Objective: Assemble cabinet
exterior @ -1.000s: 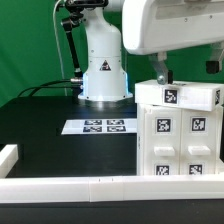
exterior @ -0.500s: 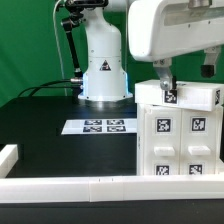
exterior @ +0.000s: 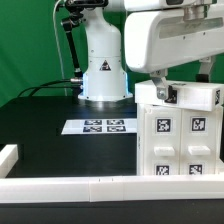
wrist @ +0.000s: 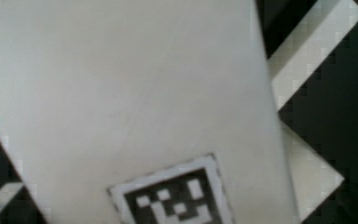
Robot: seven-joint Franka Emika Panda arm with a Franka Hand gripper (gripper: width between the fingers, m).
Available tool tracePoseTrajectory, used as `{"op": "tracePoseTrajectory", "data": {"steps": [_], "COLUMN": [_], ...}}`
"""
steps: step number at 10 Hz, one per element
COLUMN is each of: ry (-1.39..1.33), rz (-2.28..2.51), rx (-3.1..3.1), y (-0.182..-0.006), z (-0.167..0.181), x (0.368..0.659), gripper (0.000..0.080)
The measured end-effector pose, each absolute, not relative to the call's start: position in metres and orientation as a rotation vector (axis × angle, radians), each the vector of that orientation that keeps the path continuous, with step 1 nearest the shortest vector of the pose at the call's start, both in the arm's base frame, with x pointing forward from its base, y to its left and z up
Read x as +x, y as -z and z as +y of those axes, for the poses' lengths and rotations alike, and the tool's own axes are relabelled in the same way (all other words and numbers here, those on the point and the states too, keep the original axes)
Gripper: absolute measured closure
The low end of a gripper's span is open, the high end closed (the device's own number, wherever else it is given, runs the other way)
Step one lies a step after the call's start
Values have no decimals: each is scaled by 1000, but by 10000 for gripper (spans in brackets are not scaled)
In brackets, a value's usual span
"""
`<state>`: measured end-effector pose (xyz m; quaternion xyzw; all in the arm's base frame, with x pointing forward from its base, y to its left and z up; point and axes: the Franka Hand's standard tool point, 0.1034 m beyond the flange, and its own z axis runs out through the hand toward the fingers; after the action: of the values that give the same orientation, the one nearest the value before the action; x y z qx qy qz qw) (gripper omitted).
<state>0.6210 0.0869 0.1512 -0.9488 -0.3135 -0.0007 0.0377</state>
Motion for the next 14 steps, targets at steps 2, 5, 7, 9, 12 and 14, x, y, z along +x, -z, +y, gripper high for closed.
{"op": "tracePoseTrajectory", "data": {"steps": [2, 5, 7, 9, 12, 14], "ry": [-1, -2, -7, 6, 44, 57], "rz": [-952, -914, -708, -349, 171, 428], "rx": [-2914, -2925, -2981, -3047, -3060, -3030], "y": [-151, -151, -152, -152, -153, -153], "z": [84, 84, 84, 86, 88, 88], "x": [621, 621, 622, 622, 622, 624], "gripper": [246, 246, 246, 245, 245, 245]}}
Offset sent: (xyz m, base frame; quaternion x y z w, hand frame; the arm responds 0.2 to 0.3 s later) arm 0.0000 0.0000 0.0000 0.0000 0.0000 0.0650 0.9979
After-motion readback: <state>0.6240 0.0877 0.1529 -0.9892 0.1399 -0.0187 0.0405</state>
